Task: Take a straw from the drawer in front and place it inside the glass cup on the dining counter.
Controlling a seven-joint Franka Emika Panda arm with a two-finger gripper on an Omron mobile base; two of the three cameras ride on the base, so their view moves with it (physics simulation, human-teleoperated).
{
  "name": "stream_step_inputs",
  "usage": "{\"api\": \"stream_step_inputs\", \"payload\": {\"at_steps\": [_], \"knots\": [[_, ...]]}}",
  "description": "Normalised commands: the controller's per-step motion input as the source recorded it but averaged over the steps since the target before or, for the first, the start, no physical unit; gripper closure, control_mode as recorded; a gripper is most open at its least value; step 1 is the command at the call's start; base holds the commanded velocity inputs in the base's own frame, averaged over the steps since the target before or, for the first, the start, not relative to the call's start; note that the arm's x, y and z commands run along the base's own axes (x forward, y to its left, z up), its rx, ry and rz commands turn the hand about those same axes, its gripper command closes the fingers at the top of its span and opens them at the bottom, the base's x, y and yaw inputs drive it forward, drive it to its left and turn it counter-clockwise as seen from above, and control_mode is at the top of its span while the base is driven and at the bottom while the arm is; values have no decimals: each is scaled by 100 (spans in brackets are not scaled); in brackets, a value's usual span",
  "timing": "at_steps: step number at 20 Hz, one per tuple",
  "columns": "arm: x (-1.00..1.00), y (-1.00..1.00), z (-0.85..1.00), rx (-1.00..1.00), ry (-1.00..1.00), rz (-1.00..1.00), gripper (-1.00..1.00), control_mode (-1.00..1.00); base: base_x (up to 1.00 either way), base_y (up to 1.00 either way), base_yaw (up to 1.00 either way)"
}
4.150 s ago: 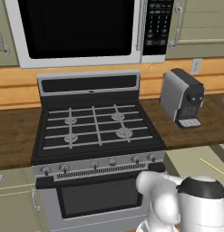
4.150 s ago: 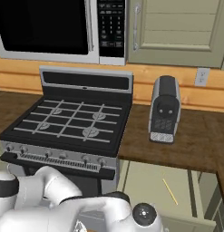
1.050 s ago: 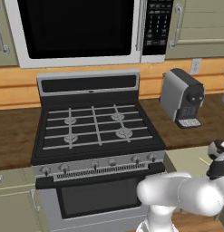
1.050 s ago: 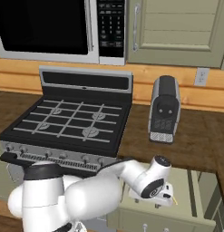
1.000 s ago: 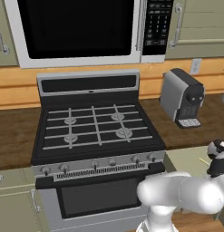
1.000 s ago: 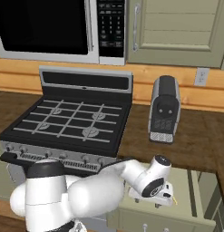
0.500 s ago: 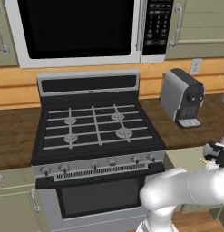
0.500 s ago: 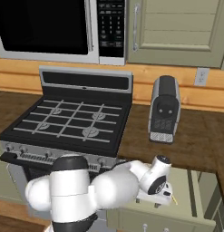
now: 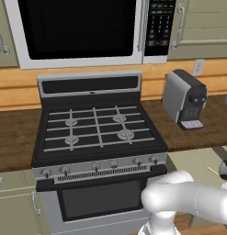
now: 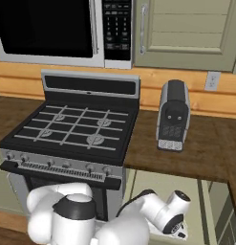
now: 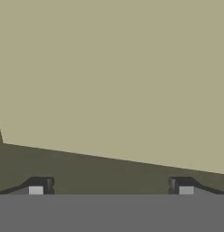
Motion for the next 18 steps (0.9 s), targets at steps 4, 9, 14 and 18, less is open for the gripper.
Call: {"api": "stream_step_inputs", "payload": {"at_steps": [4, 9, 14, 18], "knots": [[-73, 0, 38, 0, 18, -5, -100, -100, 0, 0, 0], [13, 0, 100, 0, 2, 0, -100, -100, 0, 0, 0], [12, -3, 86, -5, -12, 11, -100, -100, 0, 0, 0], [12, -12, 39, -9, -40, 18, -100, -100, 0, 0, 0]]}}
